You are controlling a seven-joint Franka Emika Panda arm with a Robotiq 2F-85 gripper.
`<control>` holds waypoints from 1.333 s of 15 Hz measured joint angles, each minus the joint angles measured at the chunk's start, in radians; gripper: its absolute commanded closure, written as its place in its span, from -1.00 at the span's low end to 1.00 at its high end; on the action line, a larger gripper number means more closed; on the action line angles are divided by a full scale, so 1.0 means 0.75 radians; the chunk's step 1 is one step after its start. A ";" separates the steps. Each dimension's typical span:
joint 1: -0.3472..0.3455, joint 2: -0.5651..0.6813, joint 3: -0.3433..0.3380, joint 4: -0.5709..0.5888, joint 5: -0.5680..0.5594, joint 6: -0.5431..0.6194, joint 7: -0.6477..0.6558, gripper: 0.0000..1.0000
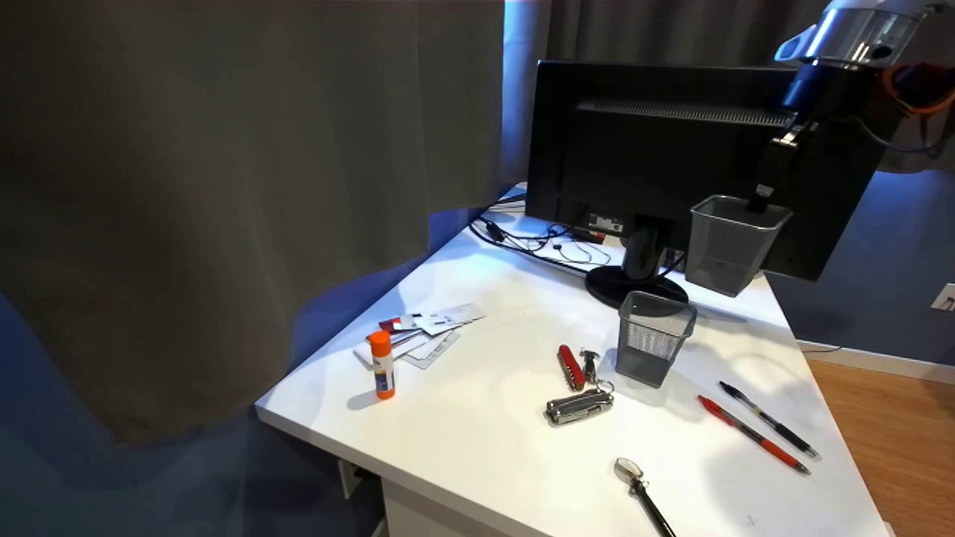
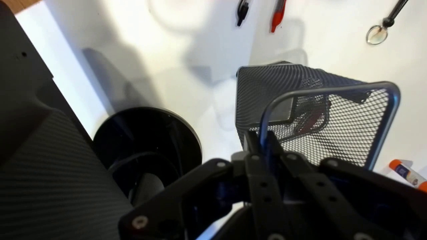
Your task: Unstack the pen holders then restack them from left to right
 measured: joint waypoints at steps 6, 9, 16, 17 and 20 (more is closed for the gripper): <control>-0.019 -0.087 -0.004 -0.281 0.184 0.338 0.162 0.96; -0.019 -0.124 -0.007 -0.413 0.235 0.501 0.281 0.95; -0.018 -0.206 -0.066 -0.664 0.240 0.718 0.530 0.95; -0.017 -0.206 -0.078 -0.686 0.239 0.721 0.560 0.95; -0.020 -0.190 -0.086 -0.726 0.249 0.739 0.613 0.95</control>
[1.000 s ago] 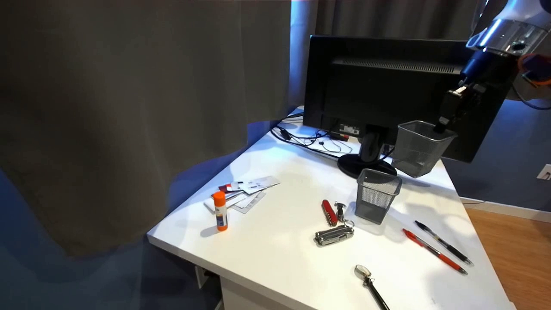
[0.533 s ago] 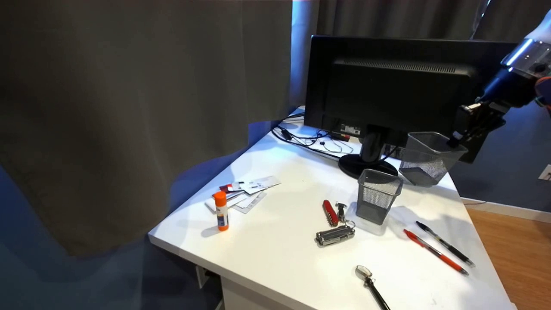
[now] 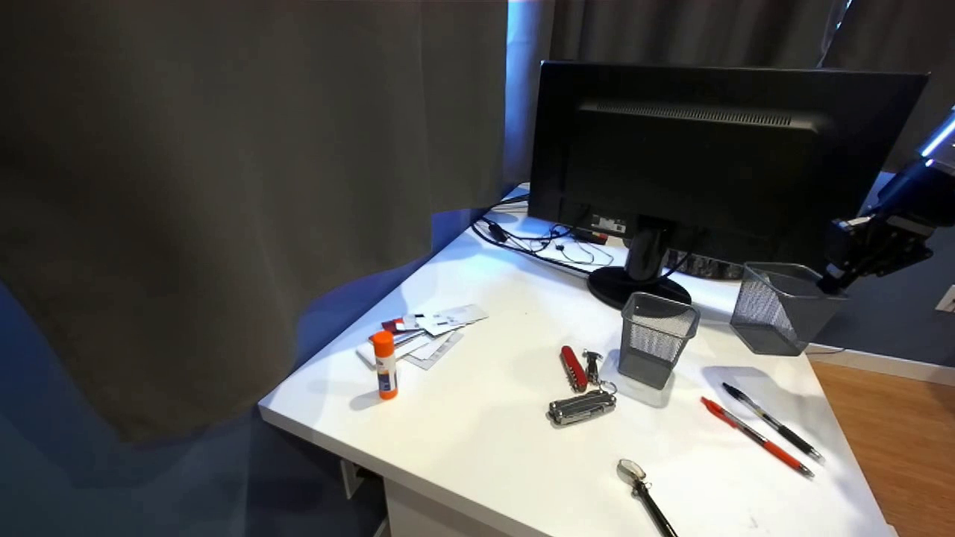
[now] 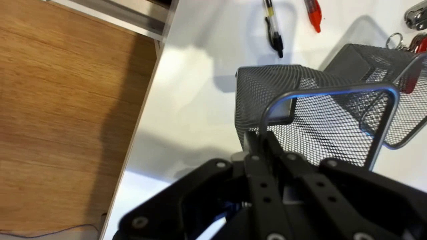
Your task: Unstack the pen holders then restack them from left to right
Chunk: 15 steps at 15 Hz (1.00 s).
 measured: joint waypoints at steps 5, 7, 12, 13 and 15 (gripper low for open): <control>0.000 0.037 0.003 -0.005 0.012 0.039 0.028 0.95; 0.000 0.061 0.004 -0.006 0.013 0.047 0.028 0.95; 0.002 0.151 0.009 -0.005 0.013 0.200 0.023 0.95; 0.002 0.165 0.005 -0.005 0.013 0.218 0.023 0.95; 0.003 0.188 -0.002 -0.003 0.012 0.235 0.024 0.95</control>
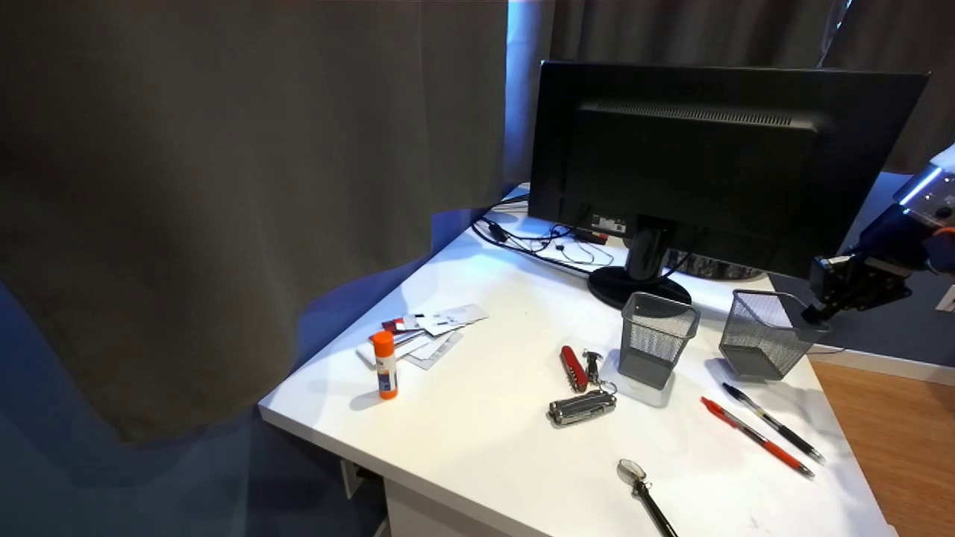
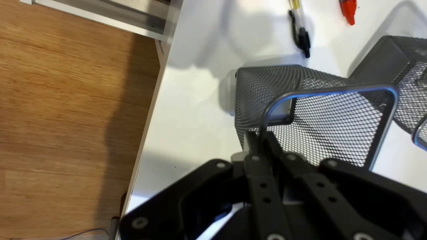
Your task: Unstack the pen holders then restack them from left to right
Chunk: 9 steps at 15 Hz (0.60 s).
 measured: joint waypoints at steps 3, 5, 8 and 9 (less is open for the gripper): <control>0.004 0.023 -0.011 0.003 -0.001 0.000 0.001 0.38; 0.005 0.030 -0.013 0.004 -0.001 0.001 0.001 0.25; 0.009 0.030 -0.016 0.007 -0.002 0.032 0.001 -0.18; 0.013 0.025 -0.020 0.008 -0.003 0.042 0.001 -0.30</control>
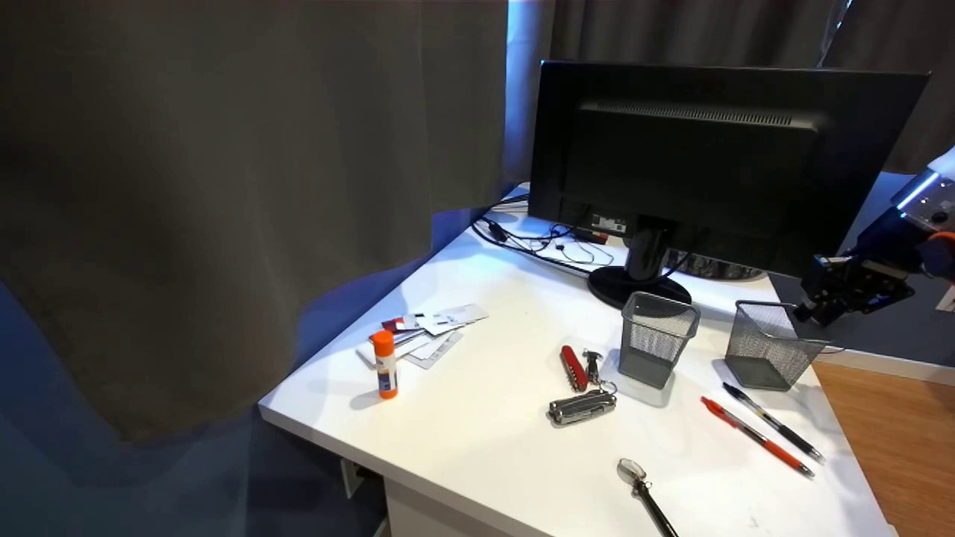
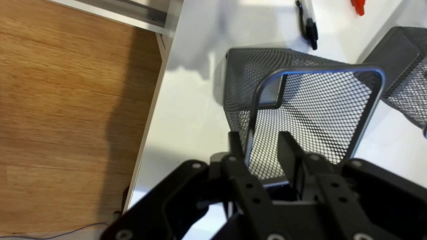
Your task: Unstack the pen holders then restack them from left to right
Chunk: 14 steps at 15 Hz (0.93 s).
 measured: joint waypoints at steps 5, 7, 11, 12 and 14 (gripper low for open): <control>0.094 -0.099 -0.091 0.000 -0.046 -0.034 0.027 -0.96; 0.139 -0.159 -0.113 0.009 -0.109 -0.078 0.035 -1.00; 0.195 -0.231 -0.093 0.092 -0.232 -0.293 0.039 -1.00; 0.201 -0.233 -0.072 0.122 -0.247 -0.349 0.034 -1.00; 0.203 -0.222 -0.022 0.185 -0.261 -0.448 0.000 -1.00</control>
